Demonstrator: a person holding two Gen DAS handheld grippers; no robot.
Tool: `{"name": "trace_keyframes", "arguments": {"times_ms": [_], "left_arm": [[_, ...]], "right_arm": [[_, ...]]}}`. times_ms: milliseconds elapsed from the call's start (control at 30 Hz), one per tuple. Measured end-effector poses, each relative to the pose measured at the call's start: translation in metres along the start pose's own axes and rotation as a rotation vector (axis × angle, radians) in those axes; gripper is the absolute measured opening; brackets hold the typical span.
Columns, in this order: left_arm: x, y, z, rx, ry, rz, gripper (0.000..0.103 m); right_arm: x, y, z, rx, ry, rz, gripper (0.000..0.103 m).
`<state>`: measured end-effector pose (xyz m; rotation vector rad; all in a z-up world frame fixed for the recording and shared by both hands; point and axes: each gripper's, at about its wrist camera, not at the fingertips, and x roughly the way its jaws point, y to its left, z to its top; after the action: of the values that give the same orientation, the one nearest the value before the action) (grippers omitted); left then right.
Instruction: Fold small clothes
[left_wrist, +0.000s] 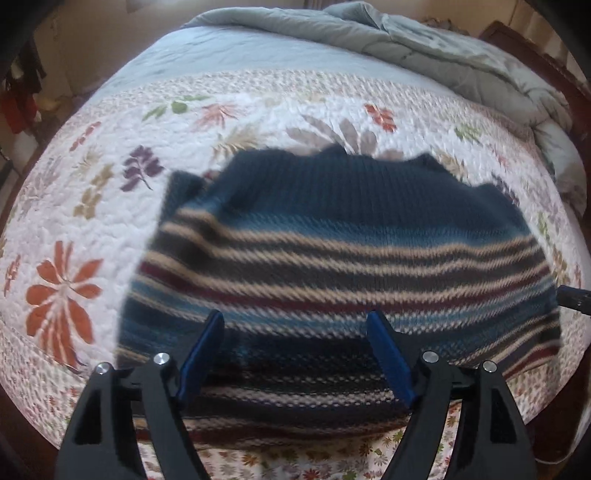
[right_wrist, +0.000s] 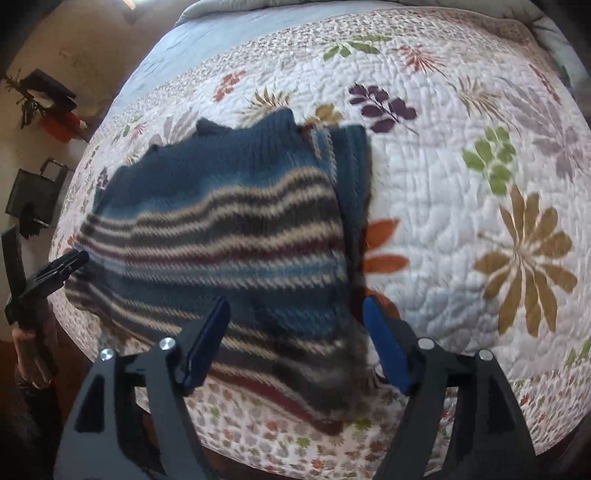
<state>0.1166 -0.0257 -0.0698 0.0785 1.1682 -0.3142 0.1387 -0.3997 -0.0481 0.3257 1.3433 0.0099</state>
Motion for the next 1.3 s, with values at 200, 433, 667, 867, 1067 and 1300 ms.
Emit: {"name": "trace_keyframes", "arguments": {"times_ms": [200, 433, 667, 867, 1067, 1300], "left_arm": [[0.024, -0.005, -0.011, -0.012, 0.017, -0.012, 0.081], [0.033, -0.006, -0.013, 0.006, 0.009, -0.015, 0.086], [0.032, -0.005, -0.016, 0.027, -0.019, -0.02, 0.087], [0.031, -0.005, -0.018, 0.039, -0.032, -0.03, 0.087], [0.029, -0.004, -0.019, 0.047, -0.052, -0.046, 0.087], [0.021, -0.003, -0.023, 0.083, -0.07, -0.074, 0.087]], "right_arm": [[0.031, -0.025, -0.005, 0.076, 0.029, 0.057, 0.074], [0.054, -0.021, -0.006, 0.053, 0.022, 0.029, 0.08], [0.049, -0.013, -0.016, 0.087, 0.042, 0.169, 0.068], [0.059, -0.006, -0.019, 0.06, 0.031, 0.161, 0.051], [0.052, -0.009, -0.016, 0.148, 0.024, 0.324, 0.026], [0.01, 0.022, -0.004, 0.149, -0.088, 0.4, 0.023]]}}
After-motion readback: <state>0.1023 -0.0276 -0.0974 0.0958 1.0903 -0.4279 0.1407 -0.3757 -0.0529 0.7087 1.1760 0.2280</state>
